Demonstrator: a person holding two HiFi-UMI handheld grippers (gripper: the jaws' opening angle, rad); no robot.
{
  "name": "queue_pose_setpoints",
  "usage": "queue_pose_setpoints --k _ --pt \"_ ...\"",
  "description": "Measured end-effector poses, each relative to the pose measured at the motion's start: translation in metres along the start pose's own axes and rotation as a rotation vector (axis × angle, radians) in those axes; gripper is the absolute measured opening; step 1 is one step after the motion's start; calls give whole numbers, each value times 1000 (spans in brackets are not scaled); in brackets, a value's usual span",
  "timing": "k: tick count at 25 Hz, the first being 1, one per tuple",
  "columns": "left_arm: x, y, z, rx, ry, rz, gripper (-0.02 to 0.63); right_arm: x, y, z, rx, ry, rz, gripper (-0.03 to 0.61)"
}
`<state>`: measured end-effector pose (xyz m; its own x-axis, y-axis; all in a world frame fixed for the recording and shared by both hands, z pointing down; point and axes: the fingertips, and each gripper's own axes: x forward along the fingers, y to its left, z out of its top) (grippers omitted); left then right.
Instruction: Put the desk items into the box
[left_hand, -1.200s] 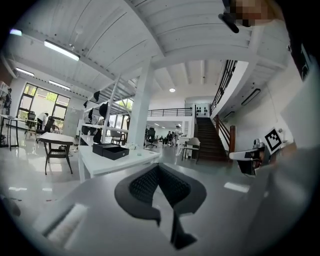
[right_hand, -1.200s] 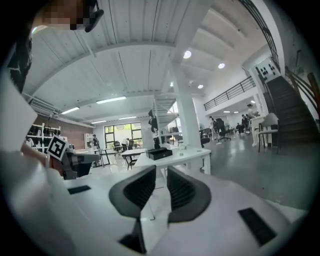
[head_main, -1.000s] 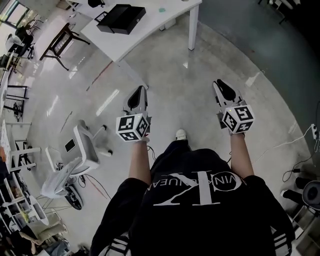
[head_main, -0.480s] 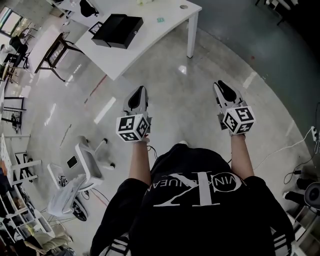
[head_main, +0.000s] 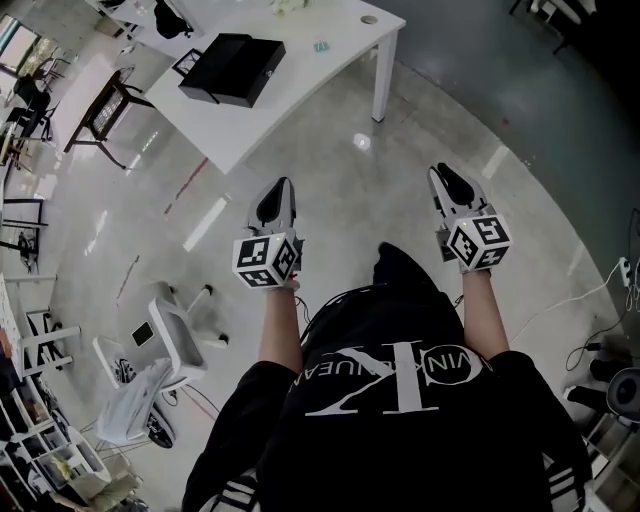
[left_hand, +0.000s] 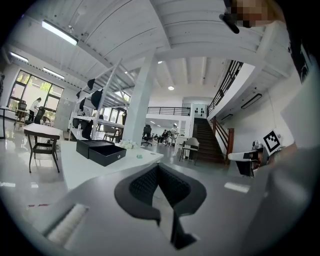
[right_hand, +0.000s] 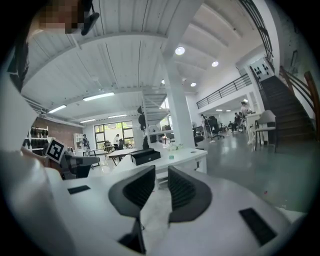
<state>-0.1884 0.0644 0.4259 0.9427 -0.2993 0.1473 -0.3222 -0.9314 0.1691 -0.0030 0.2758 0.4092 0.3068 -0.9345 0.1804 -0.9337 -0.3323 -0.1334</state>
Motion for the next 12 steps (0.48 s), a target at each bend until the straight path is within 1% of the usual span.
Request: queue_pose_setpoints --k 5,12 --pt "15 18 3 -10 -5 30 9 36 -5 8 -14 6 42 41" --pt "54 42 11 -12 -1 76 9 99 -22 18 -19 15 110 41"
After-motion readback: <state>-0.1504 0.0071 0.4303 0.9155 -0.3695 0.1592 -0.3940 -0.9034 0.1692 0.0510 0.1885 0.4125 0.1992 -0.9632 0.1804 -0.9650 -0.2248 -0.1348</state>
